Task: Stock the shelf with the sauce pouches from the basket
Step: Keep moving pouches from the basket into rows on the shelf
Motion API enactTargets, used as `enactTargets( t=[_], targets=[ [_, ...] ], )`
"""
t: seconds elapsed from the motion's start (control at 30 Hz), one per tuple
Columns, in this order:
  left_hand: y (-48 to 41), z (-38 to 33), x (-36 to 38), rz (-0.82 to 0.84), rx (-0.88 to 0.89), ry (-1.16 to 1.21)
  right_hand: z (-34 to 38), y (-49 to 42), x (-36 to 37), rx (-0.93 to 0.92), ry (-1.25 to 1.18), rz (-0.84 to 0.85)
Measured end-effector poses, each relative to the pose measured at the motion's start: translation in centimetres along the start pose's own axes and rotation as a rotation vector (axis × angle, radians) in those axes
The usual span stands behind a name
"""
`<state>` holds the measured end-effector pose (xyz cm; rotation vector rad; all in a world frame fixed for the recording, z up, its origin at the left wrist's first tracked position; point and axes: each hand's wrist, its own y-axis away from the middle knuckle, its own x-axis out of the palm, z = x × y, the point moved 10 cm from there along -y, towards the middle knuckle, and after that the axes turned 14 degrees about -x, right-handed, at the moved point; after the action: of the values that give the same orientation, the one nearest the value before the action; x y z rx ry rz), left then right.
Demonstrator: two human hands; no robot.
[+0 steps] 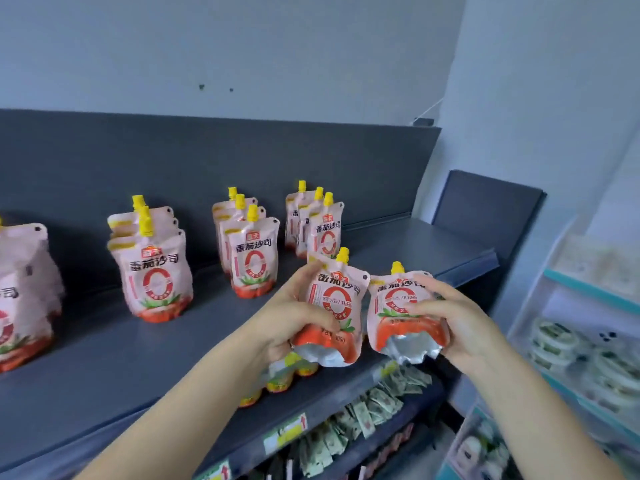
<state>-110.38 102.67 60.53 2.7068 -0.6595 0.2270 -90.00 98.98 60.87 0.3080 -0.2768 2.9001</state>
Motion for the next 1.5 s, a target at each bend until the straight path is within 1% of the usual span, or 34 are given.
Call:
enactTargets(
  t=[0.1,0.2,0.33,0.4,0.5,0.6,0.67,0.7,0.73,0.8,0.83,0.87,0.9,0.97,1.03,1.07,1.2,1.3,1.4,1.5],
  targets=[
    [-7.3,-0.9,1.7,0.041,-0.05,-0.06,0.3,-5.7,-2.6,-0.013,0.048,0.001],
    [-13.8,-1.6,3.2,0.037,-0.084,-0.062,1.1,-10.7,-5.2,-0.031,0.008,-0.048],
    [-21.9,-1.6,4.5,-0.031,-0.124,0.043,0.7,-16.6,-8.3,-0.025,-0.057,-0.084],
    [-25.4,-0.8,5.2,-0.086,-0.123,0.075,0.2,-19.7,-9.5,-0.022,-0.061,-0.075],
    [-29.0,0.0,6.7,-0.139,-0.086,0.04,-0.6,-25.0,-10.1,-0.009,-0.055,0.014],
    [-30.7,1.0,7.4,-0.231,-0.133,-0.109,-1.3,-30.1,-8.7,0.029,-0.108,0.162],
    [-31.3,1.5,7.3,-0.31,-0.19,-0.137,-2.1,-33.3,-7.5,0.057,-0.143,0.257],
    [-31.3,1.6,7.3,-0.345,-0.208,-0.164,-2.6,-34.7,-7.0,0.073,-0.16,0.288],
    [-31.2,1.3,7.3,-0.391,-0.206,-0.239,-3.0,-35.9,-6.4,0.092,-0.177,0.31],
    [-30.7,-1.0,7.3,-0.53,-0.112,-0.483,-4.2,-37.8,-5.6,0.127,-0.222,0.338],
    [-30.4,-2.8,7.5,-0.585,-0.005,-0.547,-4.8,-38.5,-5.2,0.142,-0.242,0.347],
    [-30.2,-4.5,7.6,-0.601,0.089,-0.52,-5.3,-39.1,-4.7,0.158,-0.261,0.361],
    [-30.3,-5.9,7.4,-0.605,0.147,-0.427,-5.9,-39.7,-4.3,0.174,-0.274,0.371],
    [-30.9,-7.4,6.0,-0.672,0.192,-0.292,-6.8,-40.5,-3.5,0.196,-0.284,0.394],
    [-31.4,-8.9,4.9,-0.777,0.23,-0.355,-7.7,-41.2,-3.3,0.205,-0.285,0.383],
    [-31.9,-9.6,4.6,-0.781,0.256,-0.388,-8.1,-41.5,-3.4,0.211,-0.299,0.37],
    [-33.7,-9.5,4.7,-0.668,0.273,-0.448,-9.4,-41.5,-3.4,0.231,-0.43,0.384],
    [-34.1,-9.0,4.2,-0.648,0.358,-0.329,-9.4,-41.8,-3.5,0.194,-0.48,0.39],
    [-34.2,-9.0,3.9,-0.59,0.424,-0.228,-8.7,-42.0,-3.4,0.135,-0.544,0.396],
    [-34.3,-8.9,3.4,-0.589,0.428,-0.214,-8.0,-41.9,-3.4,0.061,-0.494,0.41]
  ],
)
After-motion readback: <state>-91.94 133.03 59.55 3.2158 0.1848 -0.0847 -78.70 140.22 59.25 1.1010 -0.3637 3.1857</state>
